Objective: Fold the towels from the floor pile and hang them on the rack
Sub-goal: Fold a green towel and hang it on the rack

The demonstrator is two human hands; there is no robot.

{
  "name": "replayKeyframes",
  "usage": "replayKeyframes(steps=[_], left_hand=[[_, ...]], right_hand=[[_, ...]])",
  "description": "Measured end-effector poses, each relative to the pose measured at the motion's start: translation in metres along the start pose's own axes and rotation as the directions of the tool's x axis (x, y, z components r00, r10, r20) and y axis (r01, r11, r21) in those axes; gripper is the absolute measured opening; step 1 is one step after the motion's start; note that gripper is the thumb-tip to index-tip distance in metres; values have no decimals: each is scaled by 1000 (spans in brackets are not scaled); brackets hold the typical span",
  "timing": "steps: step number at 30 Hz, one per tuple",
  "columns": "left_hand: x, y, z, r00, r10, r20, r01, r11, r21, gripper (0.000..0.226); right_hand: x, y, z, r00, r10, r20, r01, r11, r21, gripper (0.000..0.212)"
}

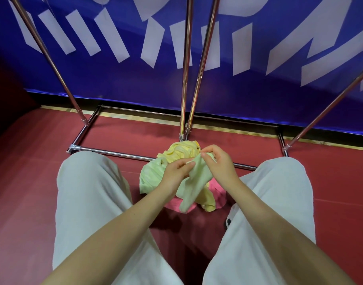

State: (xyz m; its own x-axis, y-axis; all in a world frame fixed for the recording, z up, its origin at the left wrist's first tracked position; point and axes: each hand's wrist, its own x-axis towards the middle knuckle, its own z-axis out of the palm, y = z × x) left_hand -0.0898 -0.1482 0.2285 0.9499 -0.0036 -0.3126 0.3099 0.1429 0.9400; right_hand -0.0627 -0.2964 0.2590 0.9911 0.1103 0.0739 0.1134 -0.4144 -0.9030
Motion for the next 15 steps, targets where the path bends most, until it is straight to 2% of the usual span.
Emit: replayKeyframes(steps=[3, 6, 8, 11, 15], left_hand=[[-2, 5, -6, 996, 52, -67, -50, 998, 25, 10], [-3, 18, -14, 981, 138, -138, -132, 990, 52, 12], [-2, 25, -20, 974, 167, -153, -160, 986, 56, 12], [-1, 36, -30, 967, 159, -199, -161, 987, 6, 19], [1, 51, -44, 947, 161, -279, -187, 980, -71, 18]], right_hand=[[-2, -1, -1, 1000, 0, 28, 0, 1000, 1, 8], [-4, 2, 4, 986, 34, 164, -20, 996, -89, 2], [-5, 6, 8, 976, 29, 214, -4, 993, -119, 7], [-6, 6, 7, 979, 29, 204, -12, 996, -84, 18], [-7, 9, 2, 973, 44, 228, -29, 997, -72, 26]])
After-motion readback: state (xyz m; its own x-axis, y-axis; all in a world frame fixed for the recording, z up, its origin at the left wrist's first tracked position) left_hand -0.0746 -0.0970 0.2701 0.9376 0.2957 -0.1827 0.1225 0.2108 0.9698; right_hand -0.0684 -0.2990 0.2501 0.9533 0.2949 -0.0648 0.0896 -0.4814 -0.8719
